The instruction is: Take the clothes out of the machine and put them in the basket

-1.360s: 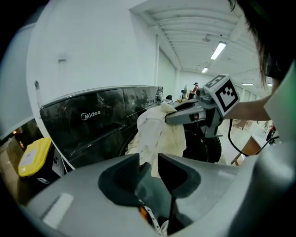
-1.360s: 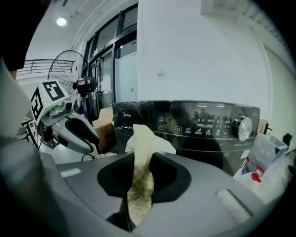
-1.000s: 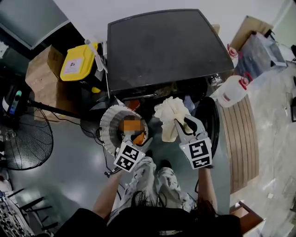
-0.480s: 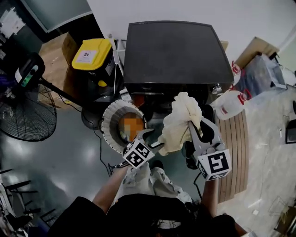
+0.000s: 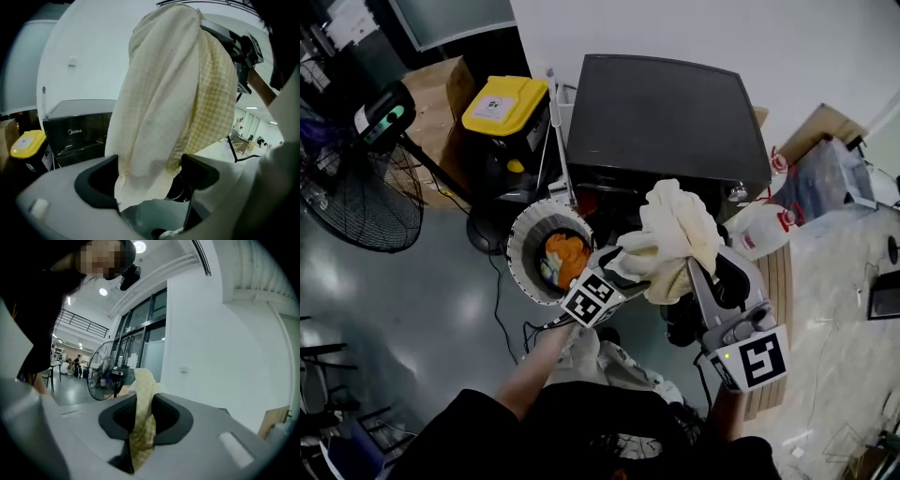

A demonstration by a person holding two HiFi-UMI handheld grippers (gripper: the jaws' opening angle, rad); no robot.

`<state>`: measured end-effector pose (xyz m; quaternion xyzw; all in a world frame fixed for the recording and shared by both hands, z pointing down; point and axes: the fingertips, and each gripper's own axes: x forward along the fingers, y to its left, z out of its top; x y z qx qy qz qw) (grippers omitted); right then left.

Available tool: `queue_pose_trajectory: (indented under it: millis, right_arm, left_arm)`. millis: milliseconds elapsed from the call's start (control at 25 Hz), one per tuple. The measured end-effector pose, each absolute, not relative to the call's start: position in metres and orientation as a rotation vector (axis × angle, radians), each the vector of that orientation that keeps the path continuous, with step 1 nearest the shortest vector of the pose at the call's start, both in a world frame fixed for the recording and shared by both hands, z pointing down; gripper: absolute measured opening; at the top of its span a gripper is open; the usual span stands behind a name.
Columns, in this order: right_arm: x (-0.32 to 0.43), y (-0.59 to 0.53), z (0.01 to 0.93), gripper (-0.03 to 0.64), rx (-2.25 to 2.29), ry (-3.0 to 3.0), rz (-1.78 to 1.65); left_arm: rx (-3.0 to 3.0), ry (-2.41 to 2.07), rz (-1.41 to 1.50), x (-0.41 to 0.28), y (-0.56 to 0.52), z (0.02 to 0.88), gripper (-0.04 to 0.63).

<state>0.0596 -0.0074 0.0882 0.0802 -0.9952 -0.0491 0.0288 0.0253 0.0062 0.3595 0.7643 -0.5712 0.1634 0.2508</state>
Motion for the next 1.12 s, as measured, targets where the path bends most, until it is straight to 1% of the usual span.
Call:
queue_pose_trajectory:
  millis: [120, 160, 200, 240, 280, 320, 480, 800, 1120]
  right_arm:
    - [0.061, 0.005, 0.079, 0.089, 0.168, -3.101, -0.161]
    - [0.062, 0.007, 0.079, 0.089, 0.153, -3.101, -0.166]
    - [0.063, 0.008, 0.079, 0.089, 0.144, -3.1, -0.168]
    - [0.062, 0.01, 0.078, 0.089, 0.134, -3.105, -0.166]
    - [0.06, 0.012, 0.076, 0.089, 0.121, -3.117, -0.155]
    - [0.058, 0.014, 0.073, 0.089, 0.103, -3.133, -0.135]
    - [0.045, 0.021, 0.074, 0.089, 0.028, -3.161, -0.067]
    - [0.005, 0.045, 0.083, 0.089, -0.138, -3.162, -0.023]
    - [-0.063, 0.084, 0.115, 0.089, -0.324, -3.077, -0.051]
  left_arm:
    - [2.076, -1.611, 0.393, 0.016, 0.001, 0.346, 0.404]
    - [2.064, -1.641, 0.372, 0.012, 0.001, 0.341, 0.37]
    - [2.047, -1.679, 0.345, 0.006, 0.002, 0.334, 0.297]
    - [2.023, -1.724, 0.315, 0.0, 0.004, 0.328, 0.187]
    - [1.996, -1.77, 0.286, -0.007, 0.007, 0.322, 0.097]
    - [1.97, -1.811, 0.26, -0.013, 0.011, 0.316, 0.053]
    - [1.884, -1.932, 0.167, -0.043, 0.036, 0.298, 0.031]
    - [1.791, -2.168, -0.12, -0.105, 0.094, 0.224, 0.026]
    - [1.792, -2.346, -0.163, -0.157, 0.141, 0.165, 0.026]
